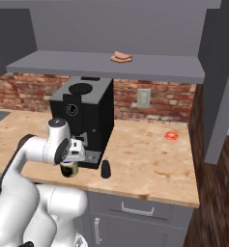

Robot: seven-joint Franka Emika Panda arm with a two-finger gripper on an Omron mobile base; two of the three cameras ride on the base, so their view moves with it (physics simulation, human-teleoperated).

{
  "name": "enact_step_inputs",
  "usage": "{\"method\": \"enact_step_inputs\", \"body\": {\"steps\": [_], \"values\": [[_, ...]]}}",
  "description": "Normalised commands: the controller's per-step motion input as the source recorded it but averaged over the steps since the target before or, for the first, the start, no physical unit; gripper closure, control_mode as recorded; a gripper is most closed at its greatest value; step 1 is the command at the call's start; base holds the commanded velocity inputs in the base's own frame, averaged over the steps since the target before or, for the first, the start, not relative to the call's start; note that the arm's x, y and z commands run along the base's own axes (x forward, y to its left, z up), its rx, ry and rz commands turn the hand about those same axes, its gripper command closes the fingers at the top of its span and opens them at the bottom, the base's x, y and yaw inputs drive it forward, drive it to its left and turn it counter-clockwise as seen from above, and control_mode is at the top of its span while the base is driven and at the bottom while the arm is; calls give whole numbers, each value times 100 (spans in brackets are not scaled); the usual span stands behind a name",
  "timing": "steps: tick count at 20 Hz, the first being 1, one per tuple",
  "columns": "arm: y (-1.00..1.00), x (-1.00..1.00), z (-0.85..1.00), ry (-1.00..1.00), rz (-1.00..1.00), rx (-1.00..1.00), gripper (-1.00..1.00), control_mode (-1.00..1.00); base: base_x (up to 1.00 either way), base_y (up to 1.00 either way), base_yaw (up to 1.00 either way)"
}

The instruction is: Pick the shaker and mayonnaise from the counter and place them in the cabinet.

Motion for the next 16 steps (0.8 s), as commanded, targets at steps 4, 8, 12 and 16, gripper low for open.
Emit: {"method": "enact_step_inputs", "body": {"steps": [4, 8, 12, 16], "values": [[16, 33, -42, 0, 9, 0, -100, -100, 0, 0, 0], [9, 20, -41, 0, 8, 0, -100, -100, 0, 0, 0], [3, 4, -40, 0, 8, 0, -100, -100, 0, 0, 0], [2, 0, -43, 0, 7, -1, -100, -100, 0, 0, 0]]}}
